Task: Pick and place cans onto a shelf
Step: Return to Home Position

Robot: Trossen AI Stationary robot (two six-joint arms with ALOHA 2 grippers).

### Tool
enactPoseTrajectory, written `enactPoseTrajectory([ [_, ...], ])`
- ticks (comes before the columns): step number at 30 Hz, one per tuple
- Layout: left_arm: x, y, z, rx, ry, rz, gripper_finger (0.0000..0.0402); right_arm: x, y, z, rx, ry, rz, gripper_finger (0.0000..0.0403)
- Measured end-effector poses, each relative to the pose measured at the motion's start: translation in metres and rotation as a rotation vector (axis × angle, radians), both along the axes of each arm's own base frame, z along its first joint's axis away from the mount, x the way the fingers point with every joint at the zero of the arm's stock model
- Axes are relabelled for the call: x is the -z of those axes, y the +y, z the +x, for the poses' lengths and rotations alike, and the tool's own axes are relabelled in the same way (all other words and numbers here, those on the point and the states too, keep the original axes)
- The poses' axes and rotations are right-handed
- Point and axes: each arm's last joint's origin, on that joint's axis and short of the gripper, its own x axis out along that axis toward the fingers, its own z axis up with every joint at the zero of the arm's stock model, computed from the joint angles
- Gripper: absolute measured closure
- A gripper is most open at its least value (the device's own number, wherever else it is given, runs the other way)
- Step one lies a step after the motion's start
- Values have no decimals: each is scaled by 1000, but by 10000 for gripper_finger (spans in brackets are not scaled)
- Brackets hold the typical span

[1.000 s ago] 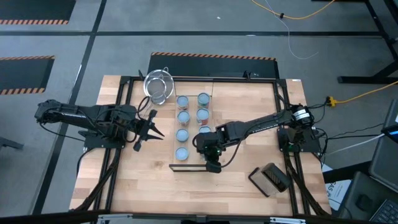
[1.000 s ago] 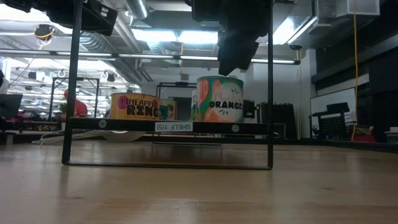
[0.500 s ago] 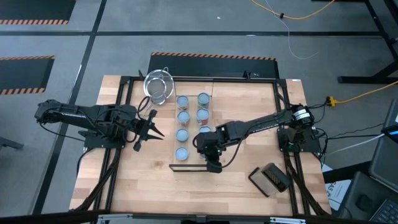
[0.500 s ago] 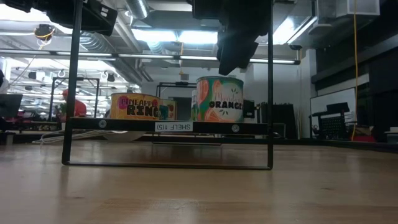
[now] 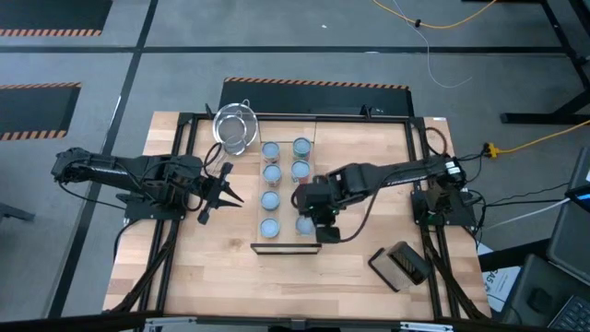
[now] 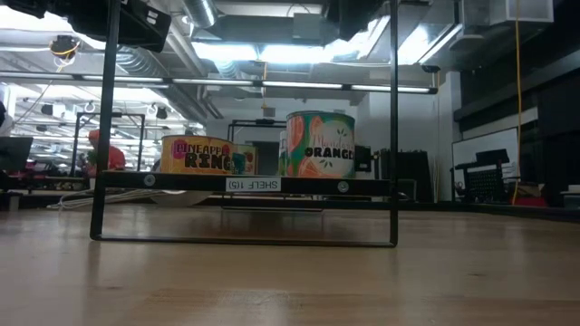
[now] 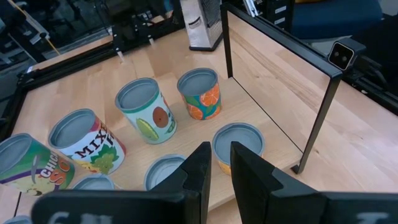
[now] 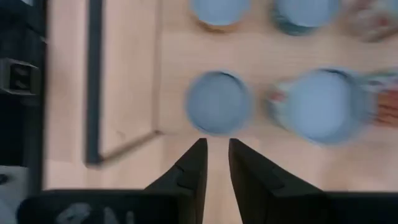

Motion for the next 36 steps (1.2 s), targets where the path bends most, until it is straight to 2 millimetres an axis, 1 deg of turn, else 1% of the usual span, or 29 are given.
enactPoseTrajectory([
  [4,0,0,0,0,0,0,347,-26,-4,-14,-5,1,-123,333],
  [8,0,0,0,0,0,0,347,-48,-10,-37,3,-51,-151,333],
  [12,0,0,0,0,0,0,347,-57,-17,-65,22,-93,-175,333],
  [14,0,0,0,1,-1,-1,347,-55,-21,-81,32,-130,-171,333],
  [20,0,0,0,1,0,0,347,-31,-31,-127,72,-282,-122,333],
  [27,0,0,0,1,0,0,347,7,-44,-185,182,-441,-23,333],
  [32,0,0,0,1,0,0,347,34,-50,-217,229,-587,50,333],
  [36,0,0,0,0,0,0,347,52,-55,-234,236,-702,88,333],
])
